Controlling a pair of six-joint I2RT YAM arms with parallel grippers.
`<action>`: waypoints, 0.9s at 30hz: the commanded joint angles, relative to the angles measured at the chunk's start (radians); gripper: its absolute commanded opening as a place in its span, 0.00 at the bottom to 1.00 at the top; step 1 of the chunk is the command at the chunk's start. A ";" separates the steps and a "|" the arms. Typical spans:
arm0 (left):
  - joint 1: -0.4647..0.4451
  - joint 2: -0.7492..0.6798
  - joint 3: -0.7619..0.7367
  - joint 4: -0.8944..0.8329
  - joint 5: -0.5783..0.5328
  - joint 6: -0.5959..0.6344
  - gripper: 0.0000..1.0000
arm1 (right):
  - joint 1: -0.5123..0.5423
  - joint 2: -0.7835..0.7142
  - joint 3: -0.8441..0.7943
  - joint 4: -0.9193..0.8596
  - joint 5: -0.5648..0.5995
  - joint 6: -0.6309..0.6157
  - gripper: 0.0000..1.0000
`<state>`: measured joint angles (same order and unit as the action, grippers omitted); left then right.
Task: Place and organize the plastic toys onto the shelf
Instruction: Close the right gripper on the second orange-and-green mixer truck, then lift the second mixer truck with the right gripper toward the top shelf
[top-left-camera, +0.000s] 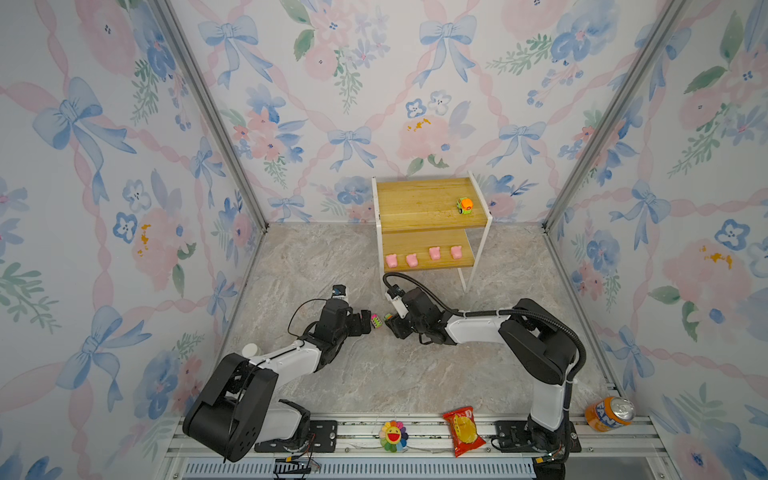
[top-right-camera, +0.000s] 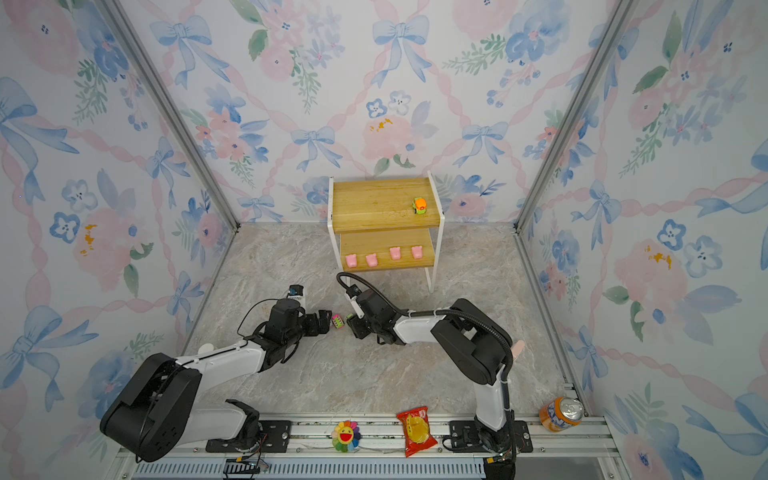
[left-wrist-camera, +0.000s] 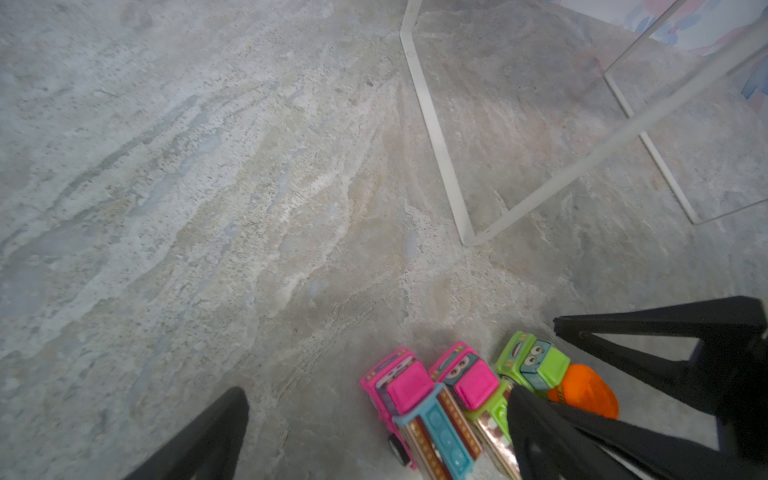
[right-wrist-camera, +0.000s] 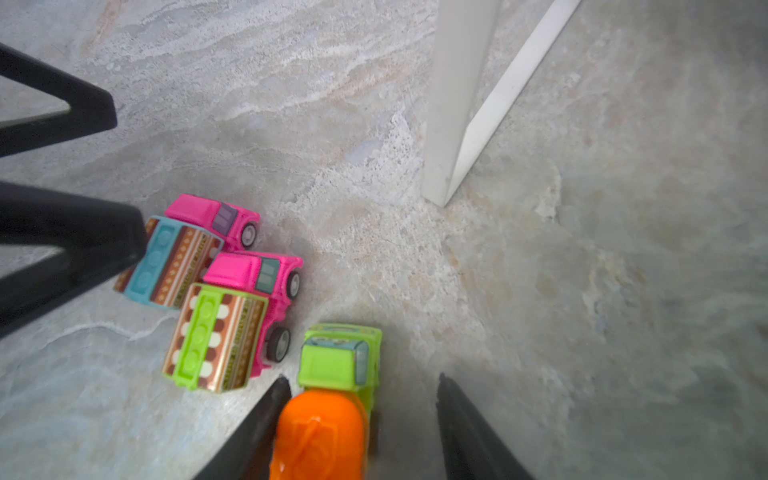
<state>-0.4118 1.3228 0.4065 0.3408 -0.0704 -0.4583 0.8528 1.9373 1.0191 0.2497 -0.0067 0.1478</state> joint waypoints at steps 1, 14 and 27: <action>-0.005 0.003 -0.003 -0.013 -0.005 -0.015 0.98 | 0.008 0.019 0.023 0.014 0.019 -0.011 0.56; -0.006 -0.011 -0.012 -0.014 -0.012 -0.015 0.98 | 0.009 -0.020 0.000 0.011 0.007 -0.013 0.31; -0.006 -0.008 -0.005 -0.021 -0.020 -0.006 0.98 | 0.022 -0.267 0.033 -0.264 -0.054 0.007 0.25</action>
<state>-0.4122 1.3228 0.4065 0.3405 -0.0746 -0.4580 0.8623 1.7500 1.0176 0.1173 -0.0364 0.1474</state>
